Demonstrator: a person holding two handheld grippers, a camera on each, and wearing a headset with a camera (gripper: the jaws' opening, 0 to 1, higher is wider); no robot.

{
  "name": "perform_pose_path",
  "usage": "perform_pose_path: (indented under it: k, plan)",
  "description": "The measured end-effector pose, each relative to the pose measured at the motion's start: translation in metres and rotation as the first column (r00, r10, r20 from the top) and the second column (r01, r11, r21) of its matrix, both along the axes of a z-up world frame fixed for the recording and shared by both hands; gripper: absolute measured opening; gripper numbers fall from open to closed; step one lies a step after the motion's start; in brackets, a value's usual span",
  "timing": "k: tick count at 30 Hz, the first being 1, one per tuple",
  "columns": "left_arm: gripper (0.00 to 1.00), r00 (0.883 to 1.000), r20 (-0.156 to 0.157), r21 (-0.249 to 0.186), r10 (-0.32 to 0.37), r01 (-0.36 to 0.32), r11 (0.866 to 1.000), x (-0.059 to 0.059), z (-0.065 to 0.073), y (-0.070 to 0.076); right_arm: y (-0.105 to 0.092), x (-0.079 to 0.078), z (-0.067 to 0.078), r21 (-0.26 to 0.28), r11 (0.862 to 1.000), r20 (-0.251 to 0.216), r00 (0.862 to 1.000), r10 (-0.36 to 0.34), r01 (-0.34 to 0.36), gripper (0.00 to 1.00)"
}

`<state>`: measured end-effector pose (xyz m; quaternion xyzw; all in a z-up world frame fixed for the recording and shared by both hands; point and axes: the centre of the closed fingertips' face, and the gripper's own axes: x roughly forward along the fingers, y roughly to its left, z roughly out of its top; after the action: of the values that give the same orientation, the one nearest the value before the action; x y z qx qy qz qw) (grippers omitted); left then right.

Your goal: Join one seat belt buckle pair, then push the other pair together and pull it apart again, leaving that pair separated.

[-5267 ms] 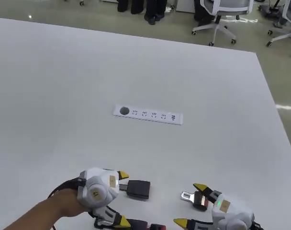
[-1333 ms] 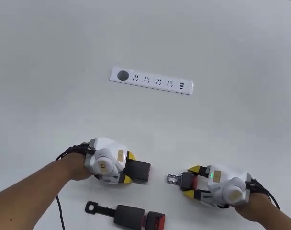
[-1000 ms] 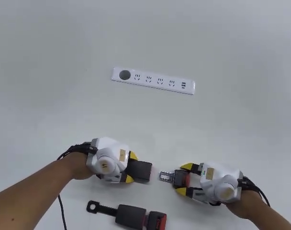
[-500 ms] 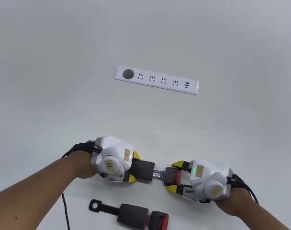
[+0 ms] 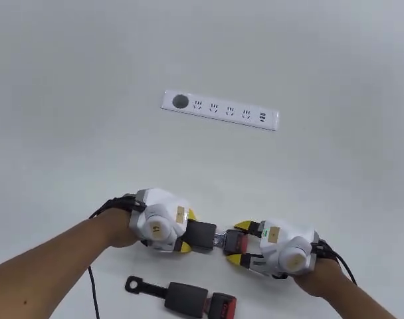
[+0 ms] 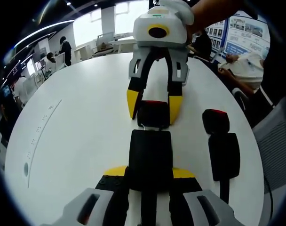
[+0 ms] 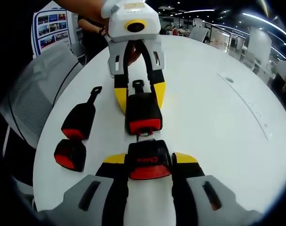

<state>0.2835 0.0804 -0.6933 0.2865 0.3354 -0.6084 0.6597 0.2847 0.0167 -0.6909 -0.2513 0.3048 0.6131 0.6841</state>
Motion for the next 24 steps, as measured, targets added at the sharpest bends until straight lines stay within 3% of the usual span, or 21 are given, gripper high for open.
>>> perform_pose_path:
  k: [4,24]
  plan:
    - [0.33,1.0,-0.002,0.002,-0.011,0.011,1.0,0.0,0.0,-0.001,0.012,-0.001,-0.003,0.012,1.0,-0.002,1.0,-0.003,0.003,0.33]
    - [0.32,0.998,-0.013,0.033,-0.061,0.061,0.998,0.0,0.003,-0.001,0.018,-0.002,0.001,-0.009,1.0,0.002,1.0,-0.008,0.008,0.33]
